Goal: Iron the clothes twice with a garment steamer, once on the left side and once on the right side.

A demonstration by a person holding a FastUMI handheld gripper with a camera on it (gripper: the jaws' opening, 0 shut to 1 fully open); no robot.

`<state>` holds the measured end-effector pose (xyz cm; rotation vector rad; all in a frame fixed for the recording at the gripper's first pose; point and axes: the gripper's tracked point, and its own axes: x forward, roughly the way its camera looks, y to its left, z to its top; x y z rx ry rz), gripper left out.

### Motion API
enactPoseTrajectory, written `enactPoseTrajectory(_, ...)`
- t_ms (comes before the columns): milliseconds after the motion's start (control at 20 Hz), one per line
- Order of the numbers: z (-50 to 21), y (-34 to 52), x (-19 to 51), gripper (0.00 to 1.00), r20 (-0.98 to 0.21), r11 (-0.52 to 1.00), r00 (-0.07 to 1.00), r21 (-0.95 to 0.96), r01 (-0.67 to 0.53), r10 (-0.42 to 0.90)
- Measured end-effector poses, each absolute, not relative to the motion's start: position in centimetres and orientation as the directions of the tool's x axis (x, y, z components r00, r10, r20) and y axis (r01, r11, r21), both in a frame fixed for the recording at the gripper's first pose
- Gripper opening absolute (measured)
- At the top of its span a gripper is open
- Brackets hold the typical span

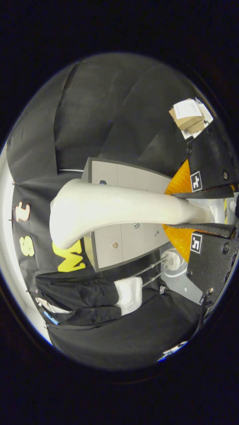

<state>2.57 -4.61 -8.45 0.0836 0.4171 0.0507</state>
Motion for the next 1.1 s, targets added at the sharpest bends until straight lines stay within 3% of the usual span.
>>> enactPoseTrajectory(1100, -10.0, -8.2, -1.0, 0.32, -0.407, 0.996, 0.91, 0.073, -0.05, 0.076)
